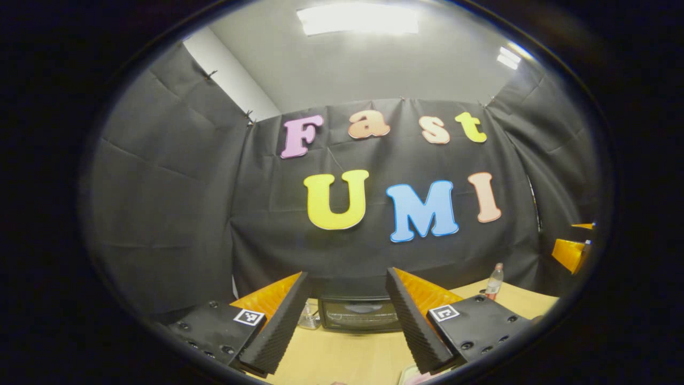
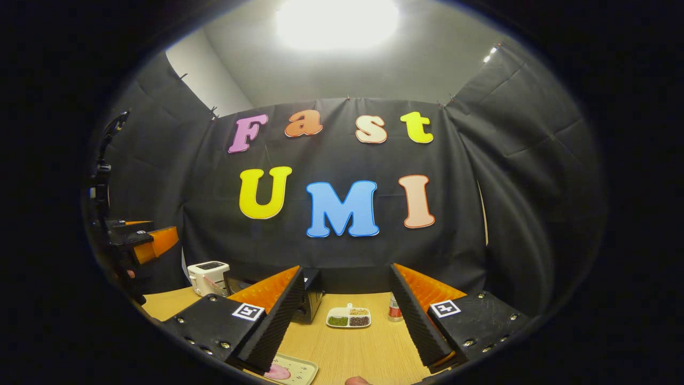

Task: Open the electric oven with the left hand, put the food in, and close the electric oven.

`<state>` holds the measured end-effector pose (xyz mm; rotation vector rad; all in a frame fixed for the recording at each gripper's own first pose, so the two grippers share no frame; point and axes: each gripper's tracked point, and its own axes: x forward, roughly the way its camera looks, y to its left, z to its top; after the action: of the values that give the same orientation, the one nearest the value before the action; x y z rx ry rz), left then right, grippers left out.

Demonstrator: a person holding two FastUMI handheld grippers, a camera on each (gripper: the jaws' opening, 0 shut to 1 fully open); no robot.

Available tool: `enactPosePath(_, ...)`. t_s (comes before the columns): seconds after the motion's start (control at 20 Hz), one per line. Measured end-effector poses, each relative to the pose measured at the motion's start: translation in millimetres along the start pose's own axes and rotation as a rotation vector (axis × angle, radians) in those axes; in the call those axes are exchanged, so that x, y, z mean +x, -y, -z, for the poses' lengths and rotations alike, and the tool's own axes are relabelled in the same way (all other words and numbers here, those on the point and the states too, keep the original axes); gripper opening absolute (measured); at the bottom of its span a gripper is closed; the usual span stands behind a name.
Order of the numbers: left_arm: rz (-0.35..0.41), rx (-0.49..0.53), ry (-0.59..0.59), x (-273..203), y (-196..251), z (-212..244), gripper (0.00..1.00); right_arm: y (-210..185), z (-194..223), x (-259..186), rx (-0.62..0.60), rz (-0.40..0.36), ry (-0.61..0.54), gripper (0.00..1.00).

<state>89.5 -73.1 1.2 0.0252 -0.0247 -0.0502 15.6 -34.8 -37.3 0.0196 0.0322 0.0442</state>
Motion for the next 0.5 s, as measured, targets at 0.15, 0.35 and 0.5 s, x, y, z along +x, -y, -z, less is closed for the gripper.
enactPosePath(0.15, 0.036, -0.013, -0.008, 43, 3, 15, 0.9, -4, 3, 17, 0.001, 0.033, -0.015, 0.97)
enactPosePath(0.35, 0.089, -0.033, -0.038, 102, 5, 45, 0.9, -8, 6, 39, -0.014, 0.096, -0.012, 0.97)
enactPosePath(0.5, 0.131, -0.047, -0.082, 143, 7, 76, 1.0, -11, 18, 53, -0.026, 0.137, -0.037, 0.98)
